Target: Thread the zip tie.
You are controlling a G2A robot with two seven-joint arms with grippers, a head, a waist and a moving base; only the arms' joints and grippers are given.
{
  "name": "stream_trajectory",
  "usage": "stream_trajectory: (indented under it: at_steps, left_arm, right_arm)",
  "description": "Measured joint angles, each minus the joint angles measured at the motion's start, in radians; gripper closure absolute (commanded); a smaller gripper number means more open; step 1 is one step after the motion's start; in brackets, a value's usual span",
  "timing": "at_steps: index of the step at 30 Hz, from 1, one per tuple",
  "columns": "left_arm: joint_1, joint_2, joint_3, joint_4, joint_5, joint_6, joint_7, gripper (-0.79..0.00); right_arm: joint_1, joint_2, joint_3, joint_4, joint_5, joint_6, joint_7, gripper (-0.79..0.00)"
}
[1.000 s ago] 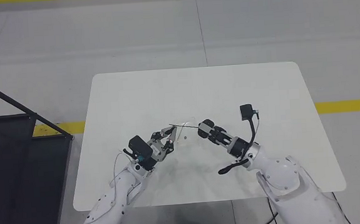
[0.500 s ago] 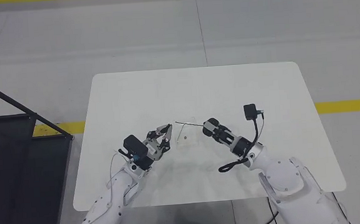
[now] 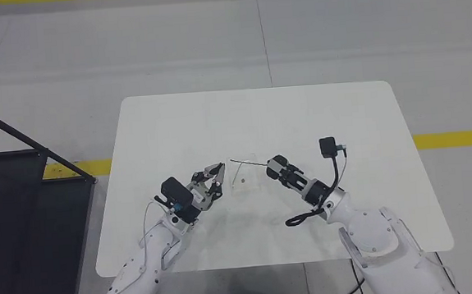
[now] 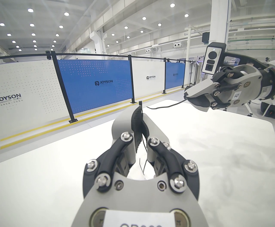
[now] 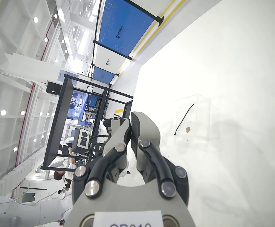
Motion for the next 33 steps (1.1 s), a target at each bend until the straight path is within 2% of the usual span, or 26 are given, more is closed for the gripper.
stream_trajectory:
  at_steps: [10, 33]
  left_arm:
    - [0.014, -0.002, -0.004, -0.025, -0.01, 0.013, -0.033, 0.0]
    - [0.014, -0.002, -0.004, -0.025, -0.009, 0.013, -0.033, 0.0]
  right_arm:
    - [-0.076, 0.004, 0.013, -0.049, -0.009, -0.081, -0.017, 0.0]
    - [-0.015, -0.012, -0.042, -0.014, -0.008, -0.026, -0.039, 0.0]
